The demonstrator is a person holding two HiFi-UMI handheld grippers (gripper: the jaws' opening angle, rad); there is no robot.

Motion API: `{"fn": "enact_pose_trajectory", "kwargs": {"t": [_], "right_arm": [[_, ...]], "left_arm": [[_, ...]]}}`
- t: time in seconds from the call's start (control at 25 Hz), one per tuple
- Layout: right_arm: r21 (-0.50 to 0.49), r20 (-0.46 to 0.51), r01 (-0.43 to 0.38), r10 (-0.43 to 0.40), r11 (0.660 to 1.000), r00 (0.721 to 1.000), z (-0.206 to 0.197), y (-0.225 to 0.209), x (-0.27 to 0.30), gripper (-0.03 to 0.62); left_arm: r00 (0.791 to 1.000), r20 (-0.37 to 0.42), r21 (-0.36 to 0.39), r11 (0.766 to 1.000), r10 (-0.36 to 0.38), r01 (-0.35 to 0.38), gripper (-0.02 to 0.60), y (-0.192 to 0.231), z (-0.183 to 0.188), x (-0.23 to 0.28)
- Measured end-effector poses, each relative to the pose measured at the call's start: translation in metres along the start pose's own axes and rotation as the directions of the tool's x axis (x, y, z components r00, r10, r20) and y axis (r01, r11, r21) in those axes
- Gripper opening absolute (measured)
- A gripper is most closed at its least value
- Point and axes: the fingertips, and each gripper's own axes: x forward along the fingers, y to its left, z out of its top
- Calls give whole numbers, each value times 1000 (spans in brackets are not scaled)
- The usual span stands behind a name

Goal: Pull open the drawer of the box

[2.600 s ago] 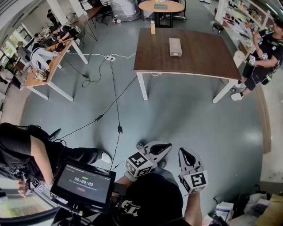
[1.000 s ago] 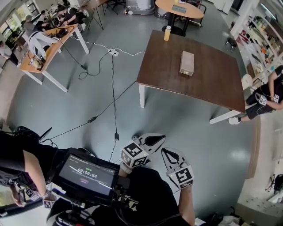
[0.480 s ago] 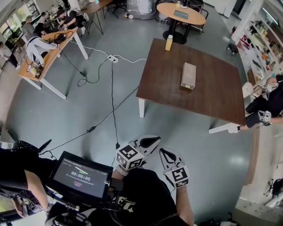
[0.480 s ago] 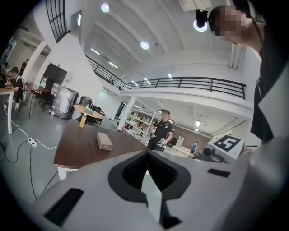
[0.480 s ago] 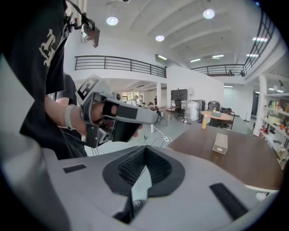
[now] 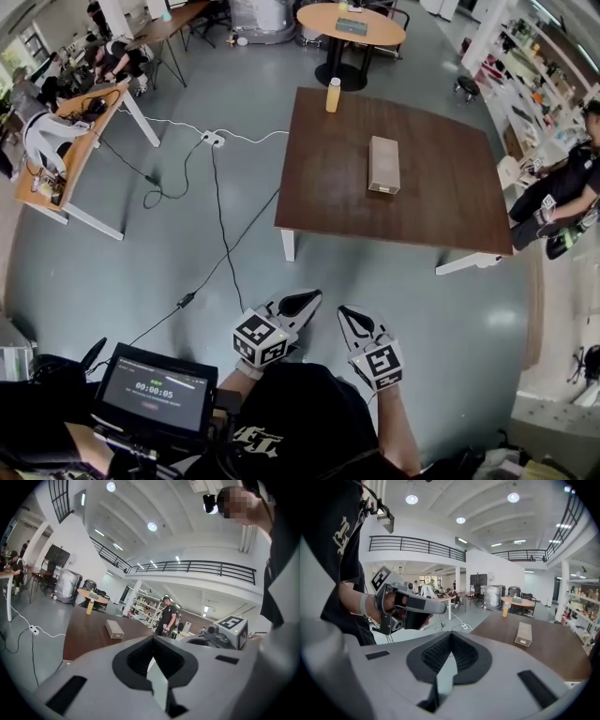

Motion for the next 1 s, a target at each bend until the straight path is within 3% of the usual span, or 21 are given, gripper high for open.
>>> {"fn": "enact_pose_trajectory", "kwargs": {"t": [0.16,0.36,0.64,1.0], "right_arm": [[32,-12,30,-29,999,1000,2,-4,8,-15],[-1,1,72,-72,997,997,12,-5,24,-15],[6,-5,75,-75,997,997,20,3,50,-15],[36,-13,120,-119,992,993,22,-25,75,-15]], "left_arm": [[1000,0,-2,1000,-12,12,5,11,8,-6],[1000,9,-15,1000,8,-8,5,36,9,-18],[999,25,-24,999,33,-33,5,61,14,-42],[996,0,-72,994,84,-84,5,91,3,-56]]}}
